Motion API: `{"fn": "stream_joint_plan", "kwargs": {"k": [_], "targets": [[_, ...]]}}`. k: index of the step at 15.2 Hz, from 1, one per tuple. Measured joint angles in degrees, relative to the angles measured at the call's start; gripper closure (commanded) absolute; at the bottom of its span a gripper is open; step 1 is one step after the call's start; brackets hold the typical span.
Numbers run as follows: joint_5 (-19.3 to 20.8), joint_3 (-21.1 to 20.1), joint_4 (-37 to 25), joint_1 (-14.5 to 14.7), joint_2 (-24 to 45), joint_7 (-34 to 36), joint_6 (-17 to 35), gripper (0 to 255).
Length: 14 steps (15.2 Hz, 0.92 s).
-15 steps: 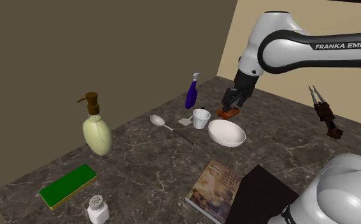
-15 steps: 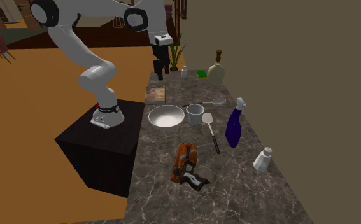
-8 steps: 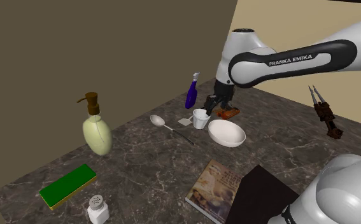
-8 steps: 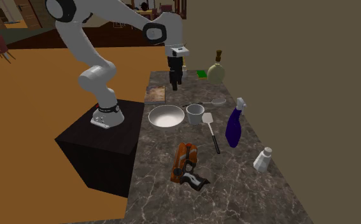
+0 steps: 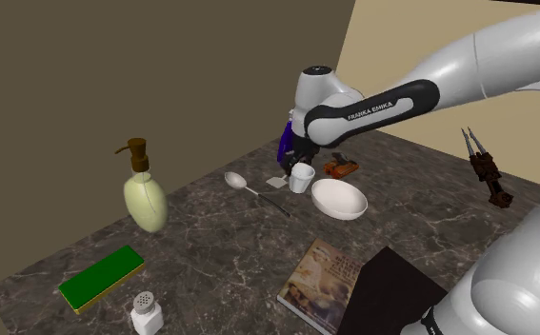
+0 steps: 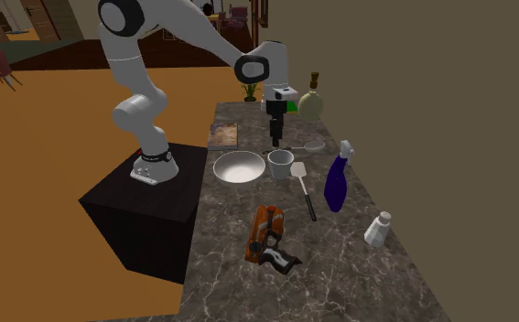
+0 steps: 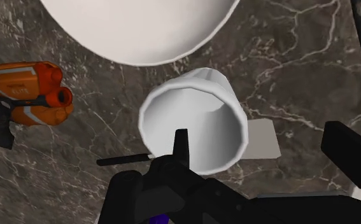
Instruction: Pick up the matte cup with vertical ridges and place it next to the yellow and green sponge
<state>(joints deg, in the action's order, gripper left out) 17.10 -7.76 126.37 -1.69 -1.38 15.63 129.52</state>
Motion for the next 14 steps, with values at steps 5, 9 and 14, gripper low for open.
{"fn": "stream_joint_plan", "kwargs": {"k": [5, 9, 14], "targets": [[3.53, 0.31, -1.70, -0.26, 5.39, 2.11, 3.33, 0], [4.77, 0.75, -1.36, -0.55, 7.63, 2.87, 5.86, 0], [5.04, 0.83, -1.17, -0.59, 8.02, 3.08, 6.45, 0]]}}
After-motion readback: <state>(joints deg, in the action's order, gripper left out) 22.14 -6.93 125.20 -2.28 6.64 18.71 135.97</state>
